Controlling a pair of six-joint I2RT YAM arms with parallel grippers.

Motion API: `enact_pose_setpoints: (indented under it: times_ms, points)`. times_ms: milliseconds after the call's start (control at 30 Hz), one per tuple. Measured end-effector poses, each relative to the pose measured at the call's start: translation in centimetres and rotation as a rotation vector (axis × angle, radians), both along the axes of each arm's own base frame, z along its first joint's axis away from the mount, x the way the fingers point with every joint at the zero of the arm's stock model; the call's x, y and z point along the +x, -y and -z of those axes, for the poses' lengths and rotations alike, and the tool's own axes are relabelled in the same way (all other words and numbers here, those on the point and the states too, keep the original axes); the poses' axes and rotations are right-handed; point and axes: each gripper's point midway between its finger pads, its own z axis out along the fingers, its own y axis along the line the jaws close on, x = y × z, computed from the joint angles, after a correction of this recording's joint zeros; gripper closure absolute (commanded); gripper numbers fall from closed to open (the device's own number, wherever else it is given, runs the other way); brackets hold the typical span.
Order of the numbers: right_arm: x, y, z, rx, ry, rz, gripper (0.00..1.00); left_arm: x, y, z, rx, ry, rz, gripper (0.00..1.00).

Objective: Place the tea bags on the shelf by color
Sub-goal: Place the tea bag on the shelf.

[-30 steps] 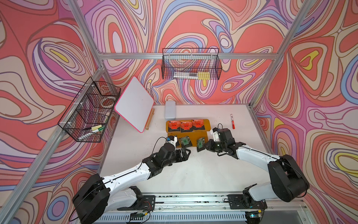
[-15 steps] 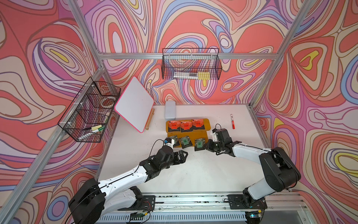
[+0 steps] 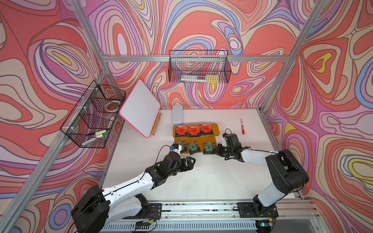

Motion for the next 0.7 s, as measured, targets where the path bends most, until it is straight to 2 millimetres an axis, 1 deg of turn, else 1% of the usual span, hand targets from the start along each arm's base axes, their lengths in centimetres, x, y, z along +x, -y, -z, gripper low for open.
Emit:
enact_pose_setpoints:
  times_ms: [267, 400, 700]
  points:
    - [1.1, -0.3, -0.6, -0.016, 0.072, -0.047, 1.0, 0.0, 0.0, 0.2, 0.004, -0.005, 0.0, 0.15]
    - [1.7, -0.1, -0.8, -0.023, 0.095, -0.059, 1.0, 0.0, 0.0, 0.5, 0.012, -0.012, -0.001, 0.15]
    - [2.7, -0.2, -0.4, -0.025, 0.098, -0.104, 0.98, 0.0, 0.0, 0.7, 0.016, -0.016, 0.0, 0.15]
